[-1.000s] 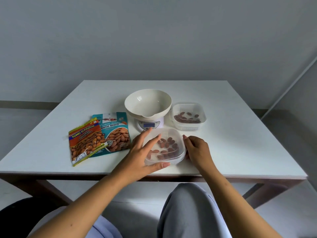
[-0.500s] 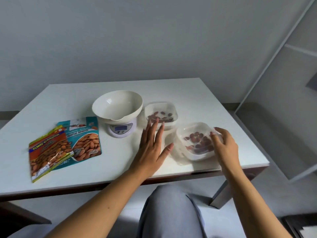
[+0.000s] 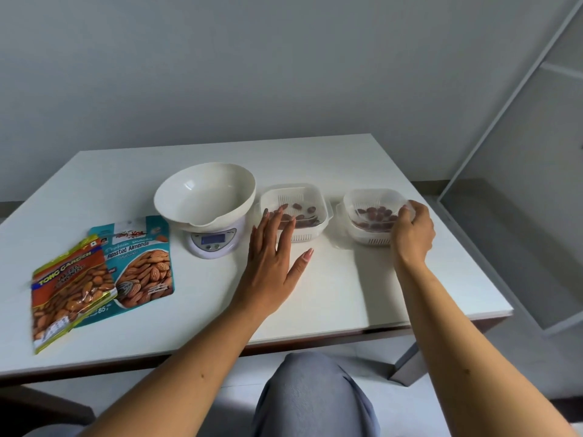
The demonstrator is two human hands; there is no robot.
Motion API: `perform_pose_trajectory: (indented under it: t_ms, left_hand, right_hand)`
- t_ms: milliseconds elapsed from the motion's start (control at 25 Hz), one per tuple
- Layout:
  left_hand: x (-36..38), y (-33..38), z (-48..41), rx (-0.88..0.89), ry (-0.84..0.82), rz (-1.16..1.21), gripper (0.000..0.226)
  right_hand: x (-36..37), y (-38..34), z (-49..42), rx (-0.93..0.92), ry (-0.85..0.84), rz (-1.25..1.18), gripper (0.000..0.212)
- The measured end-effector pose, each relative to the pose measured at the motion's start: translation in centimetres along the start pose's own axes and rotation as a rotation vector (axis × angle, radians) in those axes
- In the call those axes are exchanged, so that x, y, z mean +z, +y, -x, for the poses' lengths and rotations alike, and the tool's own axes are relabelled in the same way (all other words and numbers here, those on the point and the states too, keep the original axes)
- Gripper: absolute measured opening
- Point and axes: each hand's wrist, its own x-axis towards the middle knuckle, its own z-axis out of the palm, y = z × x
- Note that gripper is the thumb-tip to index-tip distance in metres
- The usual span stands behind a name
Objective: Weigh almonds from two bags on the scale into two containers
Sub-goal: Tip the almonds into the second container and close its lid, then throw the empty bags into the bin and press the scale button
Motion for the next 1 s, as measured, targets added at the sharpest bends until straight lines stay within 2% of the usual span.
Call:
perform_pose_trajectory:
  t_ms: [280, 440, 560, 640, 720, 800, 880, 1000]
  left_hand:
    - [0.4, -0.4, -0.1, 0.016, 0.022, 0.012, 0.071]
    - [0.4, -0.2, 0.1, 0.011, 0.032, 0.029, 0.068]
    - [-0.5, 0.0, 1.0, 0.045, 0.066, 0.059, 0.063]
    - [-1.7, -0.1, 2.4, 0.066, 0.116, 0.087, 0.059]
    - [-3.5, -0.8, 4.4, 0.028, 0.201, 0.129, 0.055]
    - [-5.9, -2.7, 6.6, -0.054, 0.326, 0.149, 0.05]
    - [-8.2, -5.8, 8.3, -0.196, 0.444, 0.107, 0.046]
    - [-11.9, -12.5, 10.6, -0.608, 0.521, -0.02, 0.05]
  right_hand:
    - [1.2, -0.3, -0.8, 0.03, -0.028, 0.12, 0.039]
    - [0.7, -0.1, 0.1, 0.013, -0.055, 0.158, 0.047]
    - [0.7, -1.4, 3.7, -0.27, 0.055, 0.134, 0.037]
    - [1.4, -2.8, 7.0, -0.517, 0.038, 0.118, 0.031]
    - [2.5, -4.4, 10.2, -0.686, -0.009, 0.12, 0.028]
    - [4.2, -5.9, 13.6, -0.78, -0.137, 0.029, 0.025]
    - [6.4, -6.7, 17.0, -0.854, -0.365, -0.068, 0.021]
    - [10.5, -7.0, 22.4, -0.875, -0.714, -0.011, 0.02]
